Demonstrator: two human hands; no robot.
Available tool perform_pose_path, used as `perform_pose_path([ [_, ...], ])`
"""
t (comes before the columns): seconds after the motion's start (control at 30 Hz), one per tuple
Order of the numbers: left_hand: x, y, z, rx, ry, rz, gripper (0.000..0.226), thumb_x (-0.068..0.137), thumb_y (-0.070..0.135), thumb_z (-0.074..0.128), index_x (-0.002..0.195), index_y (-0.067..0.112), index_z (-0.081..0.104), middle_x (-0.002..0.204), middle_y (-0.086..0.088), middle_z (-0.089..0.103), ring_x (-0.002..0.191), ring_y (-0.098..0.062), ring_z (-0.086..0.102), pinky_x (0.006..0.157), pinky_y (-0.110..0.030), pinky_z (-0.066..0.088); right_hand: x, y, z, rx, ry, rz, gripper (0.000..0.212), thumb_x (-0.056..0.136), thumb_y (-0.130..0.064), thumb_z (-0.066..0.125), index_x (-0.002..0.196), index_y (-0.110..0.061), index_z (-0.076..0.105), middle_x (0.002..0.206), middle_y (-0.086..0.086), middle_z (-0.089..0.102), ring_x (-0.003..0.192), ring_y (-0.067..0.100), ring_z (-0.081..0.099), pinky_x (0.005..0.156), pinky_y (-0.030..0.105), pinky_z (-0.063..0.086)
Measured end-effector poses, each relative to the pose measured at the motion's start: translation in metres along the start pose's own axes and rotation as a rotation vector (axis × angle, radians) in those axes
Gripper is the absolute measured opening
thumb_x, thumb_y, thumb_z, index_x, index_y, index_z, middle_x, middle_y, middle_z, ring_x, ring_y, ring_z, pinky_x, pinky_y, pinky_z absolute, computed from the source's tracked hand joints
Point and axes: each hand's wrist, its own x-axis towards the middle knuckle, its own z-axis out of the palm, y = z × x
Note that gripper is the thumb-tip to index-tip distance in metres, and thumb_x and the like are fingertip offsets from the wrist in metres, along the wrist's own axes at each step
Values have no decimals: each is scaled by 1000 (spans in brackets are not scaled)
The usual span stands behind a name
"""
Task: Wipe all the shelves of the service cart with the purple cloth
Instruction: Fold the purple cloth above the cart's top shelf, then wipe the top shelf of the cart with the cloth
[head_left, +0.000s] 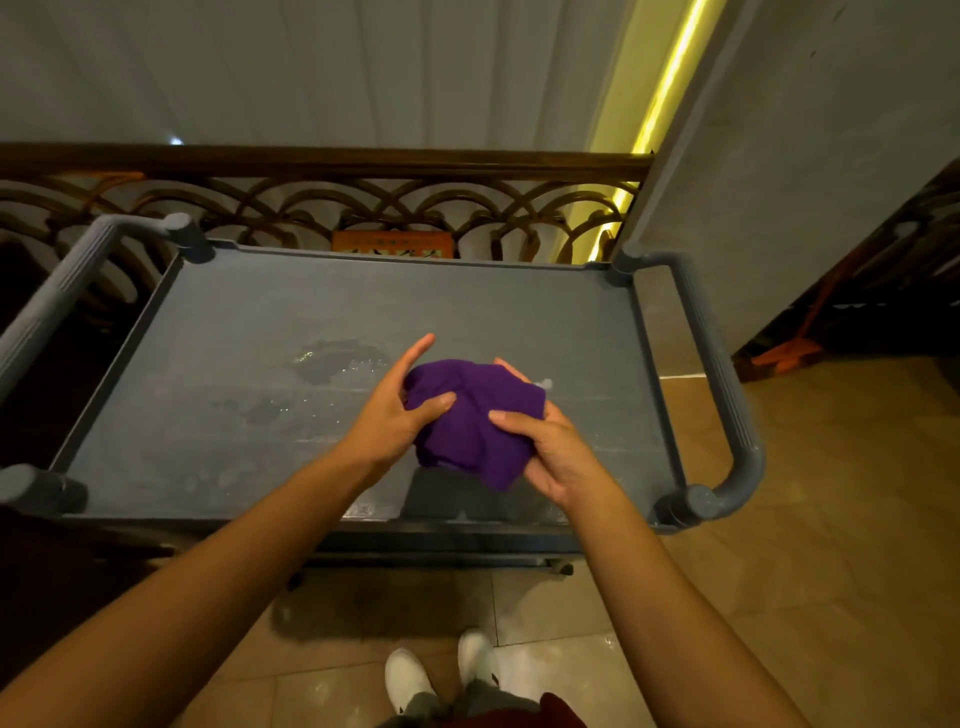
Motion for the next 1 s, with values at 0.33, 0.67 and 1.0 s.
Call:
perform_pose_path([
  [0.33,-43,-76,-75,1096,274,-67,85,85,64,53,156,29,23,155,-16,36,141,-35,34,111,-56,36,37,-43,-81,-1080,679,-424,57,90,0,63,140,-24,55,141,12,59,131,31,53,110,50,46],
  [0.67,-34,-137,-65,1393,136,-225,103,70,97,12,155,42,-6,167,-9,-10,151,-36,-13,113,-66,-4,83,-18,-119,-1813,554,-278,69,90,-64,50,148,-29,41,165,11,24,153,38,12,121,61,13],
  [1.0,-26,-150,-70,1402,94,-284,93,70,97,6,142,51,-30,158,-6,-32,144,-34,-31,107,-62,-20,96,36,-98,-1611,437,-378,64,84,-15,68,145,-12,50,160,19,34,150,38,26,123,50,19],
])
